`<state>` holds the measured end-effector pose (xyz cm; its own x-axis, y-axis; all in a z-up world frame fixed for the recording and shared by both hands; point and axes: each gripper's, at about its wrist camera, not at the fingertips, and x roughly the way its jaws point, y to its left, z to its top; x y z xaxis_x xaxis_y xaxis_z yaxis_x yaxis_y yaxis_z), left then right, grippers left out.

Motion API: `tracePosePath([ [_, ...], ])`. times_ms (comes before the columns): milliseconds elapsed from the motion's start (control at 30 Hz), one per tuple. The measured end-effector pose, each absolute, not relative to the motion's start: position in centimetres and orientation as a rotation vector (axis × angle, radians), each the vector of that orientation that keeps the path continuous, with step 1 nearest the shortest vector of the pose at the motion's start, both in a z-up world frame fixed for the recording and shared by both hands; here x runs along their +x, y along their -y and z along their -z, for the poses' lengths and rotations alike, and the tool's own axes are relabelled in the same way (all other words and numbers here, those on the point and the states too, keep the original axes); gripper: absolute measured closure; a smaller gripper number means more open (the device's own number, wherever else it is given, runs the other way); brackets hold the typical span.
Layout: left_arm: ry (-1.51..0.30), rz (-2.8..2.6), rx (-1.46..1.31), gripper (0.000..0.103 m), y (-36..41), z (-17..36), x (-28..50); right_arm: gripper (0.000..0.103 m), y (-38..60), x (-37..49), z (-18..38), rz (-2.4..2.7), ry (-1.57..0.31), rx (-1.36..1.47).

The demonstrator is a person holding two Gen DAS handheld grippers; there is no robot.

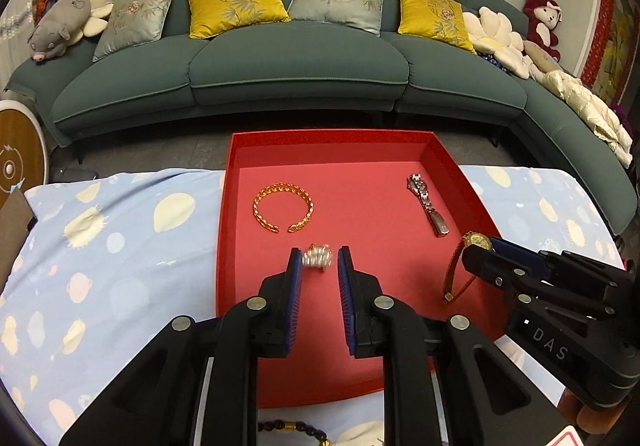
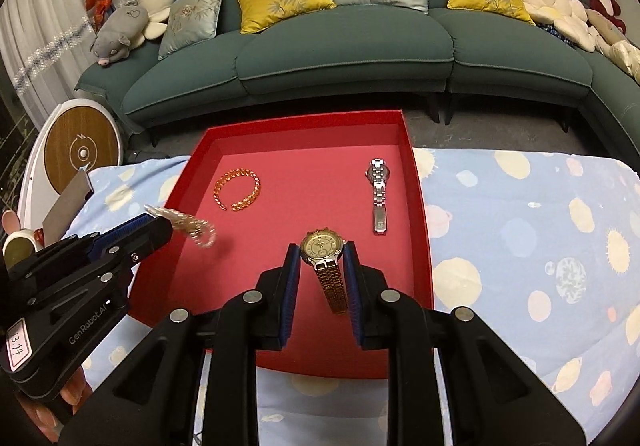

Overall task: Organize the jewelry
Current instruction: 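Carry the gold watch and pearl bracelet into the red box and release both, then withdraw both tools from the red box toward the black bead bracelet and rings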

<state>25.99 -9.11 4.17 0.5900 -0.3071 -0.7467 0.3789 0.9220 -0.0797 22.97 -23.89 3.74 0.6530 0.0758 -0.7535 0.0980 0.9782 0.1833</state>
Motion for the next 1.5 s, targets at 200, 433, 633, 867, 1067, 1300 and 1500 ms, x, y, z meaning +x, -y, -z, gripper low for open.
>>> tracePosePath([
  [200,-0.87,0.389,0.097,0.087,9.1,-2.8,26.9,0.082,24.9,23.5,-1.9,0.055,-0.897,0.212],
  [433,-0.897,0.355,0.096,0.066,8.2,-1.6,27.1,0.076,25.4,23.5,-1.2,0.06,-0.926,0.206],
  [633,-0.867,0.326,0.0,0.051,6.1,-3.9,26.8,0.056,25.5,22.1,-4.1,0.077,-0.832,0.193],
  [867,-0.825,0.324,-0.044,0.051,3.7,-7.3,24.0,0.054,27.5,17.7,-8.2,0.088,-0.719,0.282],
  [1067,-0.794,0.324,-0.02,0.05,1.7,-9.0,19.6,0.054,28.4,13.5,-10.4,0.106,-0.667,0.287],
  [1300,-0.844,0.322,0.035,0.05,0.5,-6.3,14.7,0.054,27.4,9.5,-8.0,0.081,-0.737,0.229],
  [1500,-0.89,0.307,0.052,0.05,0.0,-3.1,13.2,0.054,26.2,6.8,-3.4,0.068,-0.842,0.219],
])
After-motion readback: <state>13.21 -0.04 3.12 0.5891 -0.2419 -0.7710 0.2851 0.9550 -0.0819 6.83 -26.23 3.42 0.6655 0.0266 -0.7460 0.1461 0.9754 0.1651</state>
